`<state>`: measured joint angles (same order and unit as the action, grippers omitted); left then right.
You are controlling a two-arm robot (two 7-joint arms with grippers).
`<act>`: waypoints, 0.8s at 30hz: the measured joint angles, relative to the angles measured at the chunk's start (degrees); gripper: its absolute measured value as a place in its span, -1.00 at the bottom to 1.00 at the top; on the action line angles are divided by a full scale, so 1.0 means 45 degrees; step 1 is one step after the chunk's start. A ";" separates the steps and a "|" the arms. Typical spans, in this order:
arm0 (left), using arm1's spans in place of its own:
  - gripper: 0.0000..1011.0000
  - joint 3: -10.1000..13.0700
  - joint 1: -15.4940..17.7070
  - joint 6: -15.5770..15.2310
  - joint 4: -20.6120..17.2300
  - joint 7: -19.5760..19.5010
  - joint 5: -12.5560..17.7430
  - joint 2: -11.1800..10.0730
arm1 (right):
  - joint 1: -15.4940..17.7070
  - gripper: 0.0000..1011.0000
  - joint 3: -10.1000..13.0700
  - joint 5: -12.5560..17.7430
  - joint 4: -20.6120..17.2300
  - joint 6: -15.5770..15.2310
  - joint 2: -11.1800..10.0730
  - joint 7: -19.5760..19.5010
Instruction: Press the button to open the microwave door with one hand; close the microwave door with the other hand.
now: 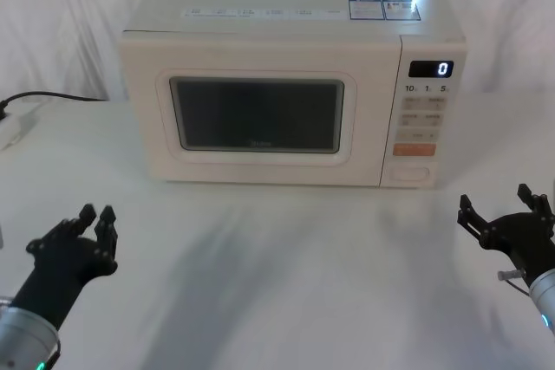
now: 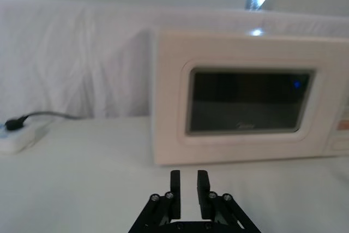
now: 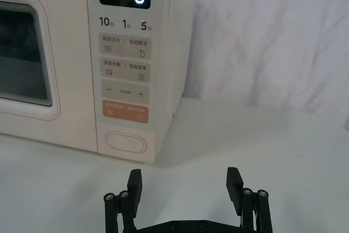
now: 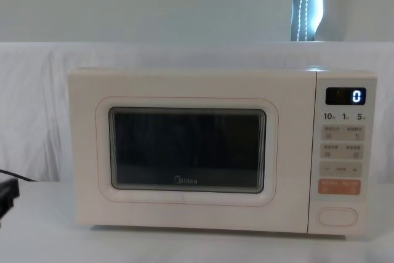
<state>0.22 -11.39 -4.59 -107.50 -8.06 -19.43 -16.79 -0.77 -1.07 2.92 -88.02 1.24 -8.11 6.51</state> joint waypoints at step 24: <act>0.88 -0.0616 0.0033 0.0352 0.0936 -0.0058 -0.0041 0.0426 | -0.0001 0.98 0.0000 0.0000 0.0000 0.0000 -0.0001 -0.0001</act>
<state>-2.56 -11.24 -3.01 -103.29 -8.32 -19.62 -14.87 -0.77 -1.07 2.92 -88.02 1.24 -8.11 6.50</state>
